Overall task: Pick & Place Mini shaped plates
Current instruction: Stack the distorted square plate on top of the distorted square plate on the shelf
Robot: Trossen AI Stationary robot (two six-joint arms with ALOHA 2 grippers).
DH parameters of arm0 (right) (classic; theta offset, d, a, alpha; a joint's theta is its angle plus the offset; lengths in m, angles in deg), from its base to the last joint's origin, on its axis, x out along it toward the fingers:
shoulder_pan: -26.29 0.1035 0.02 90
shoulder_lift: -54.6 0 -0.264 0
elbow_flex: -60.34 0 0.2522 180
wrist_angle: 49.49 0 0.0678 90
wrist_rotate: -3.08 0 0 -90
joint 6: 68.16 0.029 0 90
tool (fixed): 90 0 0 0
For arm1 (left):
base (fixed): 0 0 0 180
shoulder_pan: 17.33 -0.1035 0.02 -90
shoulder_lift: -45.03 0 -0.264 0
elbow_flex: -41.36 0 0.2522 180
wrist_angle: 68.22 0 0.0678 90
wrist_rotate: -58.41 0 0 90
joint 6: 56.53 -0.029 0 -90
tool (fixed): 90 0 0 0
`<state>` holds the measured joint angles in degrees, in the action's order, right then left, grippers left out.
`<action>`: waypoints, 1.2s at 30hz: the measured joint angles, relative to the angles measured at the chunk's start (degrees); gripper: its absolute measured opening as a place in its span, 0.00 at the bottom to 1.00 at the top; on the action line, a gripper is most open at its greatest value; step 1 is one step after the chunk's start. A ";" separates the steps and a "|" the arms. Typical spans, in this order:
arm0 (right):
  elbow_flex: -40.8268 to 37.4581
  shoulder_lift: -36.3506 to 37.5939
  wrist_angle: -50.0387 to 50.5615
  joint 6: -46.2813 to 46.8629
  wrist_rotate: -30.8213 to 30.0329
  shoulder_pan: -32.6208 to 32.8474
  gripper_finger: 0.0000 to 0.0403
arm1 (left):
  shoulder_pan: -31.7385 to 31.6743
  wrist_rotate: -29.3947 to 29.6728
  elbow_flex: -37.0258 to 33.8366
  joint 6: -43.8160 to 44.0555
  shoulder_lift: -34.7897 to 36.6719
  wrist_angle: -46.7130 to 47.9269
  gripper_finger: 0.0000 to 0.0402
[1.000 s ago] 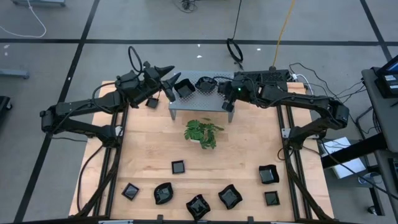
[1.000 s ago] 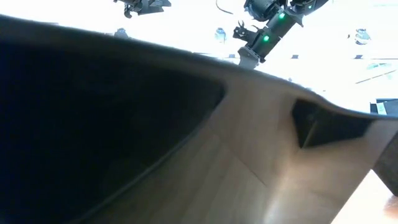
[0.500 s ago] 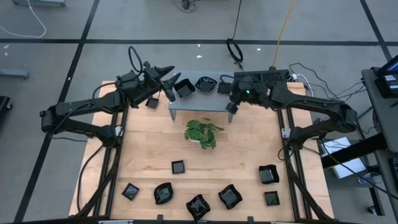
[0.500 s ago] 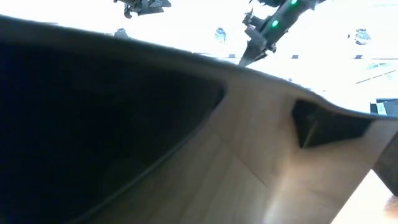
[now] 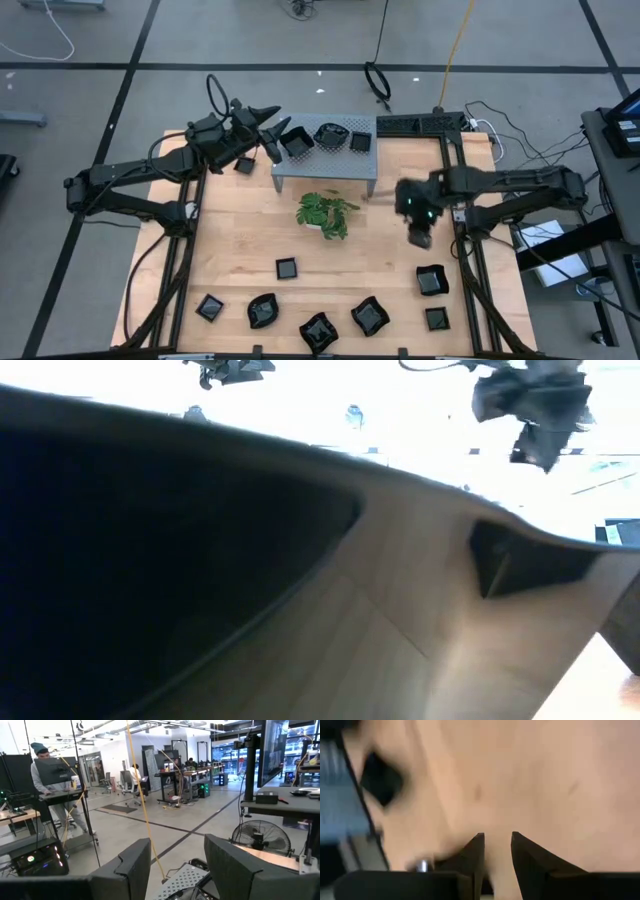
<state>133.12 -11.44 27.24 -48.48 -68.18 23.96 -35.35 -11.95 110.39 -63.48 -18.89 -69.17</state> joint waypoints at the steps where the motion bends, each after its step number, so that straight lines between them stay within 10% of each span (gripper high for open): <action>1: -1.36 0.02 0.84 -1.05 1.05 1.34 0.21 | 0.00 0.01 0.00 0.25 0.00 0.00 0.46; 36: -28.24 0.68 -29.05 -0.07 -2.82 27.08 0.32 | 4.64 -0.02 0.00 13.50 0.00 1.35 0.46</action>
<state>104.89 -10.77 -1.81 -48.55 -71.00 51.04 -30.71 -11.97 110.39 -49.98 -18.89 -67.82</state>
